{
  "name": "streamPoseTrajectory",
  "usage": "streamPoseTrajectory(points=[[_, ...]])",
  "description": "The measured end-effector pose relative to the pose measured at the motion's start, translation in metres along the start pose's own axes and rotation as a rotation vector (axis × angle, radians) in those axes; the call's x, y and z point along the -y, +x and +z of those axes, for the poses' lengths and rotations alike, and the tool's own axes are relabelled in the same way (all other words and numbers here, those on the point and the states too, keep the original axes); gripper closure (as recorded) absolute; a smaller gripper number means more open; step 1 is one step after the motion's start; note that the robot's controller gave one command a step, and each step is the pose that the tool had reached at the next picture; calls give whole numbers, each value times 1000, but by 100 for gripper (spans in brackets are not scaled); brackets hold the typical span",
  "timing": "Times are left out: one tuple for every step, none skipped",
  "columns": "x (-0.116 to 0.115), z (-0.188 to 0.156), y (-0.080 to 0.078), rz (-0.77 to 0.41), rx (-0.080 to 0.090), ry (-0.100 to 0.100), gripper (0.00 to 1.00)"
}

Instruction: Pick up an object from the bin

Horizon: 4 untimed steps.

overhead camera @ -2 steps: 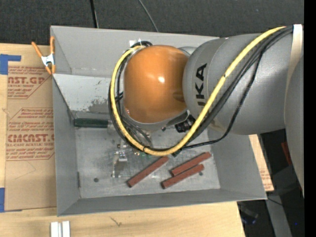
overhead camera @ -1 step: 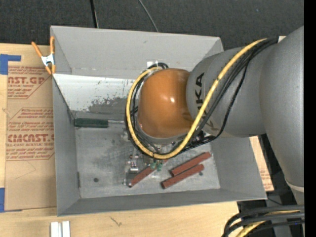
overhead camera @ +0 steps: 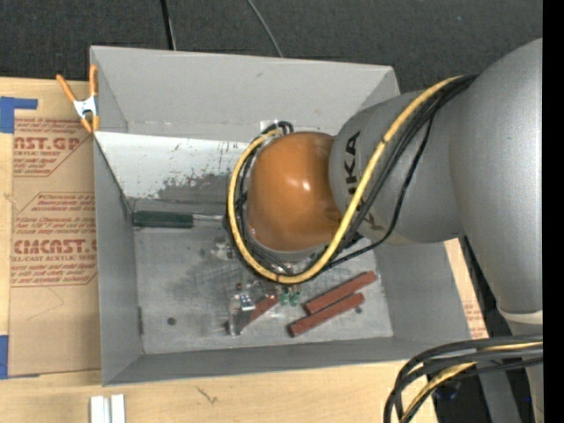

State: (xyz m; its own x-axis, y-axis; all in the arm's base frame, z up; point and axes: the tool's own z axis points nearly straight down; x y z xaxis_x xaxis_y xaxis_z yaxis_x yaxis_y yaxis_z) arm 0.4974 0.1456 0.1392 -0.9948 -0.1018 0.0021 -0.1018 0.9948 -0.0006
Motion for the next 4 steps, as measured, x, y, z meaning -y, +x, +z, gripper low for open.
streamPoseTrajectory(points=[[38,19,8,-12,3,-2,0],[47,27,6,57,2,1,0],[38,-21,1,-13,-4,0,0],[82,68,25,-128,-6,-2,100]])
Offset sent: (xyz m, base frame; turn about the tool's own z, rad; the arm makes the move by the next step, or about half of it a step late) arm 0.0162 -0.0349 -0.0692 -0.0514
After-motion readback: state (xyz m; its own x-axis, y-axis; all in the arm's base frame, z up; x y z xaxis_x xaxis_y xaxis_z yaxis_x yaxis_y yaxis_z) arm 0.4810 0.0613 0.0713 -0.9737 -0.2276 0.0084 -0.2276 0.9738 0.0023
